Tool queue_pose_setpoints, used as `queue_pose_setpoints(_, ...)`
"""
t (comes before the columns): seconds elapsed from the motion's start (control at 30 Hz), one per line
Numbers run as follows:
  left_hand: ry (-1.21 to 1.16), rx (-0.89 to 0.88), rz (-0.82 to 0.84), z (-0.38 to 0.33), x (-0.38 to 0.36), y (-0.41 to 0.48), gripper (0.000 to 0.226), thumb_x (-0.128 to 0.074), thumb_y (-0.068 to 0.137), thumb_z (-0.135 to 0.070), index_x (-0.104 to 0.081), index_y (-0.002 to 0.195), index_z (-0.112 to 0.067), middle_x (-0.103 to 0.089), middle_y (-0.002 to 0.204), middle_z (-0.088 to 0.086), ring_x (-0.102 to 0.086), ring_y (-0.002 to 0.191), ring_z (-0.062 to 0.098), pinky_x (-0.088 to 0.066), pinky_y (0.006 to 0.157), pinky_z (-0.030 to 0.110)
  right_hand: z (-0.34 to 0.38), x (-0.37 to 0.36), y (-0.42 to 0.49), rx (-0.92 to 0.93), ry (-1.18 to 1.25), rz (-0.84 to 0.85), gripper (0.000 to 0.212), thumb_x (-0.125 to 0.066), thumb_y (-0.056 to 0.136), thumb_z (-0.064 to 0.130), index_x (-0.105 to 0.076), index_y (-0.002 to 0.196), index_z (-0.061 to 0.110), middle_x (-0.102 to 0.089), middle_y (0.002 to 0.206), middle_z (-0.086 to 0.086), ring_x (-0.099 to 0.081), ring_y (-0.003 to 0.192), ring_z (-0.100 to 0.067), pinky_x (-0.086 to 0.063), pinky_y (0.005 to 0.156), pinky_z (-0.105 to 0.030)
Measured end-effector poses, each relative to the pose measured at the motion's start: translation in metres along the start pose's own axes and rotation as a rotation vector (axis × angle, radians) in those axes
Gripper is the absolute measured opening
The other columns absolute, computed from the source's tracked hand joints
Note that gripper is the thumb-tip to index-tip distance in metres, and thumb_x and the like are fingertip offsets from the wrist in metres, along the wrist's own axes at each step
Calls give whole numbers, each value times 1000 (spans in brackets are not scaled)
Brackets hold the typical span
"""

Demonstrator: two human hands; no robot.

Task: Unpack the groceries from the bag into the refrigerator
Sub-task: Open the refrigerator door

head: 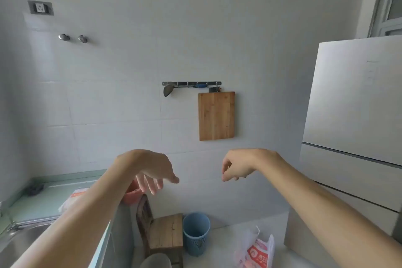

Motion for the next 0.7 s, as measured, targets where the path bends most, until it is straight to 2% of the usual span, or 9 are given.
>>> queue_pose_setpoints(0.13, 41, -48, -3, -28, 2, 17, 49, -57, 95, -42, -52, 137, -16, -68, 120, 9, -72, 100, 24, -58, 91, 41, -28, 5, 1, -54, 15, -30, 30, -63, 80, 49, -70, 101, 29, -74, 95, 4, -67, 80, -15, -53, 86, -33)
queue_pose_setpoints(0.23, 59, -92, 5, -56, 0, 34, 47, -58, 95, -41, -53, 135, -17, -67, 122, 10, -71, 102, 25, -58, 90, 39, -55, 8, 4, -91, 47, -38, 33, -63, 79, 50, -69, 106, 33, -74, 98, 5, -70, 92, -14, -53, 92, -36)
queue_pose_setpoints(0.3, 68, -126, 0, -73, -1, 50, 45, -58, 95, -39, -55, 134, -15, -68, 119, 9, -72, 100, 25, -59, 87, 38, -75, 9, 6, -116, 59, -28, 39, -62, 78, 52, -65, 114, 35, -73, 100, 6, -70, 88, -13, -53, 93, -37)
queue_pose_setpoints(0.37, 52, -164, -8, -93, -3, 67, 43, -59, 96, -37, -55, 133, -14, -69, 117, 10, -73, 98, 25, -60, 84, 37, -99, 9, 7, -147, 88, -27, 45, -62, 79, 53, -60, 121, 37, -73, 100, 5, -69, 80, -14, -53, 92, -35)
queue_pose_setpoints(0.47, 75, -190, 13, -126, -5, 92, 42, -59, 96, -36, -56, 131, -14, -70, 113, 9, -74, 94, 25, -61, 82, 37, -136, 9, 4, -192, 113, -20, 47, -63, 81, 52, -56, 124, 36, -75, 99, 4, -68, 79, -15, -53, 87, -30)
queue_pose_setpoints(0.57, 127, -215, 61, -165, -5, 119, 43, -59, 95, -38, -56, 132, -18, -70, 115, 9, -74, 95, 25, -60, 86, 39, -176, 13, 5, -214, 144, -55, 43, -62, 84, 48, -57, 124, 32, -76, 98, 5, -68, 87, -15, -50, 78, -29)
queue_pose_setpoints(0.63, 152, -239, 66, -193, -5, 137, 42, -59, 94, -40, -57, 132, -21, -70, 115, 8, -74, 96, 24, -60, 87, 39, -203, 18, 8, -215, 189, -115, 39, -60, 86, 44, -59, 123, 32, -76, 97, 6, -67, 97, -14, -48, 78, -29)
queue_pose_setpoints(0.7, 163, -267, 69, -222, -5, 155, 42, -59, 94, -41, -57, 131, -23, -70, 114, 7, -74, 96, 23, -59, 88, 39, -230, 24, 12, -229, 208, -131, 38, -60, 85, 44, -59, 121, 33, -76, 95, 7, -66, 98, -13, -49, 79, -29)
Point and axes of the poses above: each hand's wrist, its own y-axis towards the middle knuckle, its own x-axis out of the back of the hand, z = x × y, the point moved 2 cm from there along y, towards the middle knuckle
